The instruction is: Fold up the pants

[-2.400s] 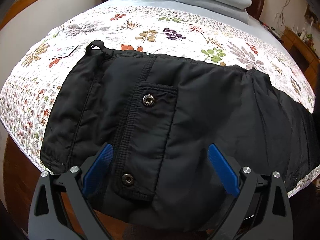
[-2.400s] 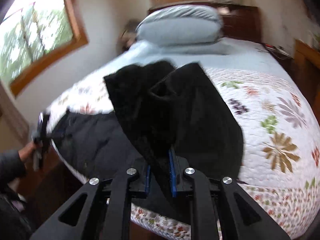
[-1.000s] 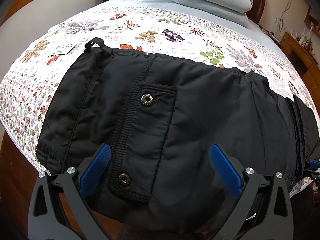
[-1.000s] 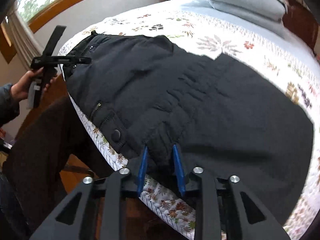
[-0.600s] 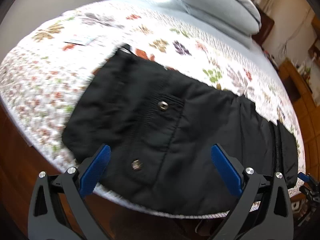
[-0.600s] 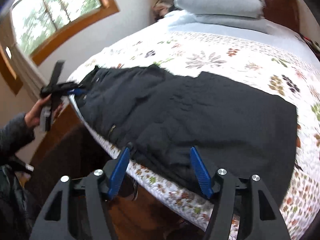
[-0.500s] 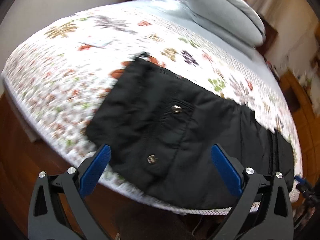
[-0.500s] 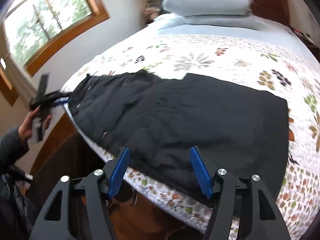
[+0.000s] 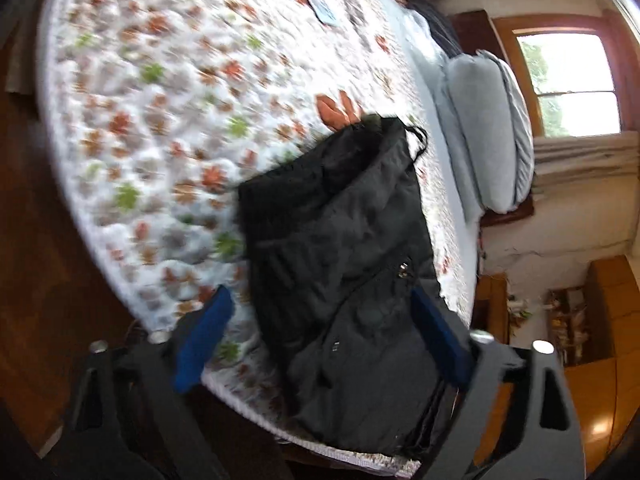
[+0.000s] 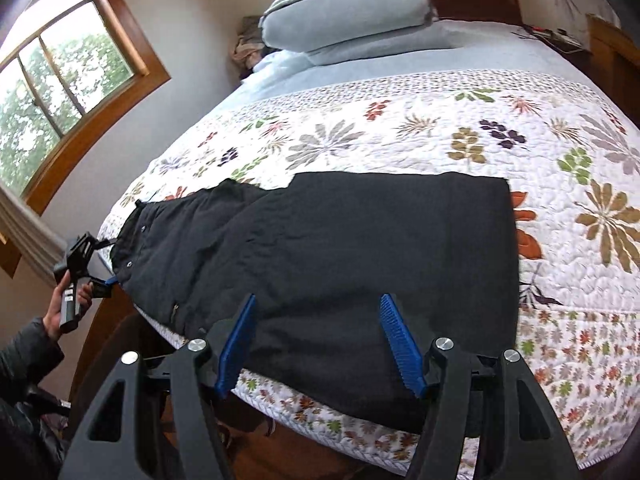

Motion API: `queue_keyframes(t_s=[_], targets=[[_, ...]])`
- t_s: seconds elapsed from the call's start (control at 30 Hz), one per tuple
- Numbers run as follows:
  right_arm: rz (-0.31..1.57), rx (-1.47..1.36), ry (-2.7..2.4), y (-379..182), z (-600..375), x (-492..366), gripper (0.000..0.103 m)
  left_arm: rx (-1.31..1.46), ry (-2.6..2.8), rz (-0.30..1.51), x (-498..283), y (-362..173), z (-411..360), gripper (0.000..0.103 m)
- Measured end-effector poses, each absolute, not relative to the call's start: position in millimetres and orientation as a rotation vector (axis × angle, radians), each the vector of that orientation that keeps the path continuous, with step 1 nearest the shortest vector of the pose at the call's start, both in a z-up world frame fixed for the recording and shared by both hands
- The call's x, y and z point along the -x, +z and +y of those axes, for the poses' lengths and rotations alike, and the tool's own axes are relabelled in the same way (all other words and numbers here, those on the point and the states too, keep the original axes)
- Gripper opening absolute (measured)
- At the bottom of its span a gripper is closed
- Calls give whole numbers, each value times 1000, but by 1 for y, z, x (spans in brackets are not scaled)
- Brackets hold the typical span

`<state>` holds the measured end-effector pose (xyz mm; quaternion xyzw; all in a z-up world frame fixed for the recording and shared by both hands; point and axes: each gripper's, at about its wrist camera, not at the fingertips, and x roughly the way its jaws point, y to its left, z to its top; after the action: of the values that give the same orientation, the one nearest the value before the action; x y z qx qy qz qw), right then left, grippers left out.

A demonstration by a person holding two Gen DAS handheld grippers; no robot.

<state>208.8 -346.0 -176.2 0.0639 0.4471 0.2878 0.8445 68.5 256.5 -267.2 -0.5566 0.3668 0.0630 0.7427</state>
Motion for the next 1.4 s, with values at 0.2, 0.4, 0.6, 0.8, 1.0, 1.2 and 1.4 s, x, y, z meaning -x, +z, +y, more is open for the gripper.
queue_keyframes(t_s=[0.2, 0.4, 0.6, 0.8, 1.0, 1.2, 1.4], targets=[[950, -159, 592, -178, -351, -211, 64, 1208, 121, 810, -84, -280, 249, 79], [969, -148, 595, -185, -350, -213, 64, 1213, 83, 746, -76, -281, 247, 78], [982, -152, 595, -189, -349, -213, 65, 1093, 100, 731, -76, -276, 235, 26], [979, -154, 594, -187, -349, -212, 68, 1075, 100, 728, -82, -276, 237, 22], [971, -156, 597, -182, -349, -210, 68, 1127, 124, 739, -92, -285, 241, 49], [976, -149, 604, -182, -346, -209, 68, 1015, 142, 764, -112, -270, 225, 63], [971, -156, 600, -180, -347, -208, 70, 1083, 67, 700, -108, -268, 236, 19]])
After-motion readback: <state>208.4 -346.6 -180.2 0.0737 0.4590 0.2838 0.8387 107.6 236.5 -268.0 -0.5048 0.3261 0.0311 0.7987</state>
